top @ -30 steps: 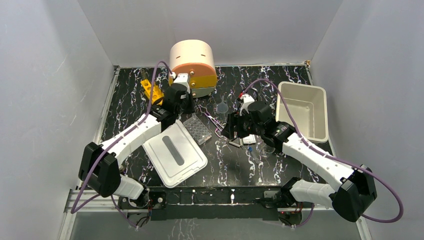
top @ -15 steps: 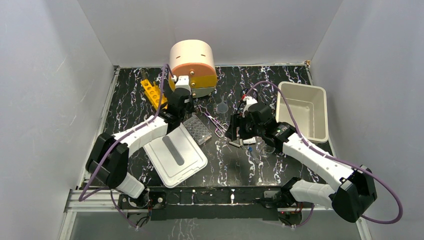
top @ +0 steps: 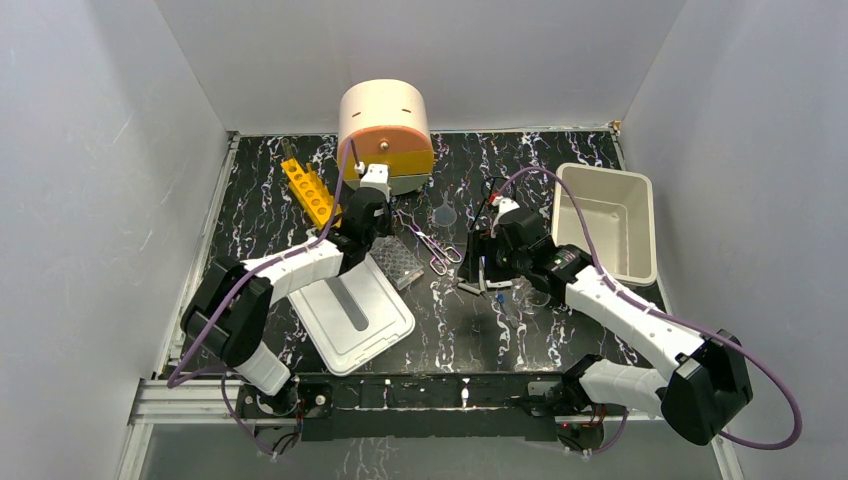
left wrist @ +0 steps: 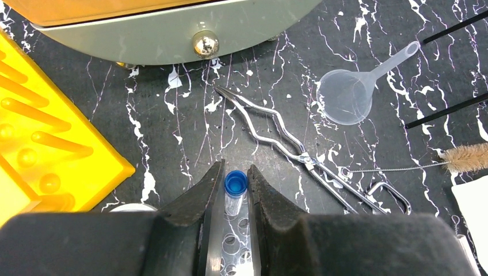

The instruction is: Organize the chemistry lab equipment

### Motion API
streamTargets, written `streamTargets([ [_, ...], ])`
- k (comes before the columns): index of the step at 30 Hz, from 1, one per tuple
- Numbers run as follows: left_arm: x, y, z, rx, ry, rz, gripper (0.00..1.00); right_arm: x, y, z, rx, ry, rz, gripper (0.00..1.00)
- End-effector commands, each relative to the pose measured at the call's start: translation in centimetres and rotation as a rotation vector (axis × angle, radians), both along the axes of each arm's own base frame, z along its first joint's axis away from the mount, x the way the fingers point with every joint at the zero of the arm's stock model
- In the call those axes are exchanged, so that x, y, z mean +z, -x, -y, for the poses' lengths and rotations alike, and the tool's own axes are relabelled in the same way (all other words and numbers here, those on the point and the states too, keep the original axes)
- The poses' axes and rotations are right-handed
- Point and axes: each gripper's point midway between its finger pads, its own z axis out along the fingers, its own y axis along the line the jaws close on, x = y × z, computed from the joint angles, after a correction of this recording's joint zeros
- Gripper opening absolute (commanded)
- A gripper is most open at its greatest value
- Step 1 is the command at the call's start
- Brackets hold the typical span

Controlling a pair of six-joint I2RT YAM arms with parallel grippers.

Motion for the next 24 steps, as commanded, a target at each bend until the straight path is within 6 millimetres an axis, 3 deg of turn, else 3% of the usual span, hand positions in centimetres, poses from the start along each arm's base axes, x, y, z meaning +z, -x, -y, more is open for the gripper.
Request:
streamTargets([
  [1, 0.7, -0.4, 0.8, -0.012, 0.038, 0.042, 0.0, 0.4, -0.8, 0.0, -0.023, -0.003, 0.01, 0.77],
  [12, 0.3, -0.9, 2.1, -0.049, 0.03, 0.065, 0.0, -0.4, -0.8, 0.3, -0.027, 0.016, -0.01, 0.77],
  [24, -1.2, -0.6, 1.4, -0.002, -0.008, 0.097, 0.0, -1.0, -0.1, 1.0, -0.021, 0.05, -0.044, 0.77],
])
